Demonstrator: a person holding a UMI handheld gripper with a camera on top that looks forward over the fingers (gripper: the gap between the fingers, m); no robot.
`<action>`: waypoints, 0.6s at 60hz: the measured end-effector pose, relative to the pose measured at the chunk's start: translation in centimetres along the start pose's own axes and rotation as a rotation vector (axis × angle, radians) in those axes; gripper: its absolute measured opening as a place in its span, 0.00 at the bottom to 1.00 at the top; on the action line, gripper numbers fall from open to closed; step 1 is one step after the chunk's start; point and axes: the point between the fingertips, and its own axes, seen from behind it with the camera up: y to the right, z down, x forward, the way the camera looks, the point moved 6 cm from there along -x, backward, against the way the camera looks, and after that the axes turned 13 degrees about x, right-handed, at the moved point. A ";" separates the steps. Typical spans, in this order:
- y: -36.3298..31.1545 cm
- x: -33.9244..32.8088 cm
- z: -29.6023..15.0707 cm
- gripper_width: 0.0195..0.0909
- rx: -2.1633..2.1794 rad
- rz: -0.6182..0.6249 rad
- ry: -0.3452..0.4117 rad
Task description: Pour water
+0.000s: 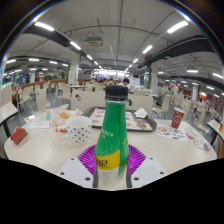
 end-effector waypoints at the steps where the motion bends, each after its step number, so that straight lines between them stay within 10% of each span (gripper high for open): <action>1: 0.2 0.1 -0.1 0.24 -0.019 0.006 -0.004; 36: -2.7 10.2 -16.0 0.24 -2.147 0.601 0.272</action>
